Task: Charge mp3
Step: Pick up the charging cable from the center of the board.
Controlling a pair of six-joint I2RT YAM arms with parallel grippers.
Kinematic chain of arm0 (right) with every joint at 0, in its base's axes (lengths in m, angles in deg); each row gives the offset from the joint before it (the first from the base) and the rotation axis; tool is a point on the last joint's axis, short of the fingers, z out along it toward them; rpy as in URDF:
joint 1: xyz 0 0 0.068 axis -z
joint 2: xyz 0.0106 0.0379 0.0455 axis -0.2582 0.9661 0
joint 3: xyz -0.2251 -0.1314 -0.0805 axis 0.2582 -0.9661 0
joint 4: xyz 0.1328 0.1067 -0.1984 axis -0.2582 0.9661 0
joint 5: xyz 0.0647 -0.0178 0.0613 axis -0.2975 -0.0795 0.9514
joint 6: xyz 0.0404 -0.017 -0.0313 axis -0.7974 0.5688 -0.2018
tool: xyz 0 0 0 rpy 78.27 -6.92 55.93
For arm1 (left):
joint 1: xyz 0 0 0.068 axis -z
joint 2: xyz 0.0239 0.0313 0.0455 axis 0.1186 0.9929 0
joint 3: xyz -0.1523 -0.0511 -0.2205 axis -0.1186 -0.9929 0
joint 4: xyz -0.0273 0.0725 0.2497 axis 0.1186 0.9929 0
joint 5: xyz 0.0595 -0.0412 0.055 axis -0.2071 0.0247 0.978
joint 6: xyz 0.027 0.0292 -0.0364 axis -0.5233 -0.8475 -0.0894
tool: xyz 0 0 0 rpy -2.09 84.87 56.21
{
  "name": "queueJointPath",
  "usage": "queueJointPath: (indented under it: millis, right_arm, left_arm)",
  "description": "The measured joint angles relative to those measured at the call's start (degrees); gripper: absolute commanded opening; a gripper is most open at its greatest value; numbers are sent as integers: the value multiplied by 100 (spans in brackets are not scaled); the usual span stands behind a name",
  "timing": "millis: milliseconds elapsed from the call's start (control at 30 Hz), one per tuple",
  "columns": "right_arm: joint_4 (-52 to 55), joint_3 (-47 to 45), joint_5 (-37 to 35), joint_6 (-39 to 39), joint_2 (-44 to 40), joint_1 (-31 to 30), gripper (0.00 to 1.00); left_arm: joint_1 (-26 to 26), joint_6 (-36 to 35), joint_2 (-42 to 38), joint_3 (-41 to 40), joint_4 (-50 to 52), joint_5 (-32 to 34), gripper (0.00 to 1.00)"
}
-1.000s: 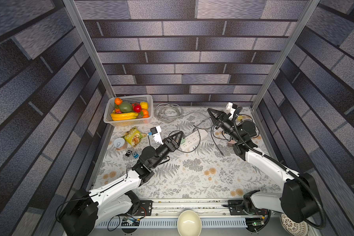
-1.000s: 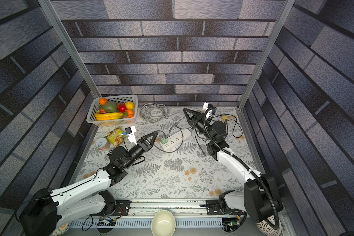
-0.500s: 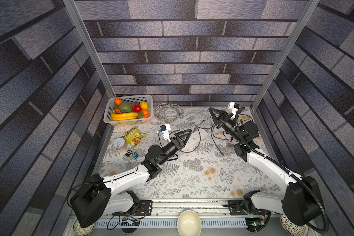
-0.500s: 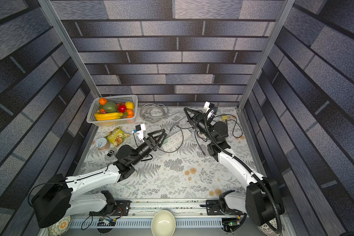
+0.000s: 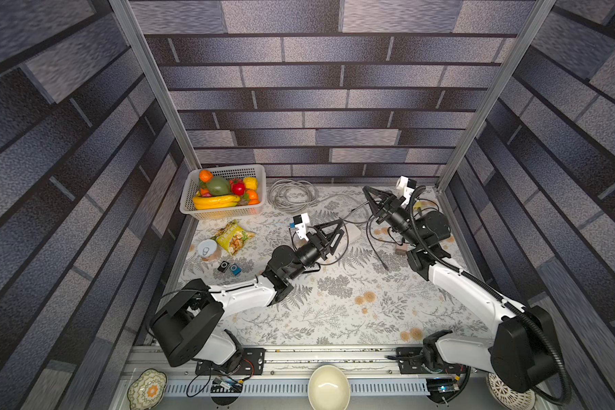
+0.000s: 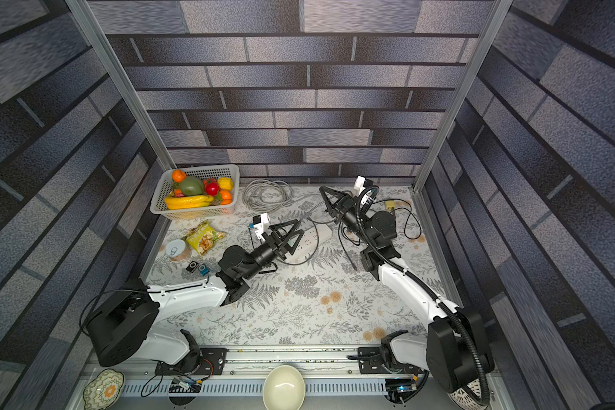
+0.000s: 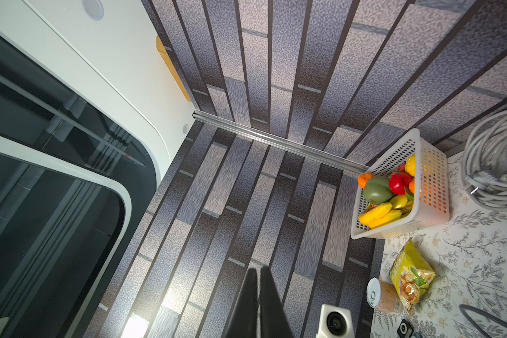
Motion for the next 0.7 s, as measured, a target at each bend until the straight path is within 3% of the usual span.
queueJointPath:
  millis: [200, 433, 700]
  right_arm:
    - [-4, 0, 0, 2, 0, 0, 0]
    - [-48, -4, 0, 4, 0, 0, 0]
    - [-111, -66, 0, 26, 0, 0, 0]
  left_arm:
    - [2, 323, 295, 68, -197, 129, 73]
    - [2, 361, 295, 229, -260, 267, 64]
    - [2, 426, 295, 385, -262, 304, 36]
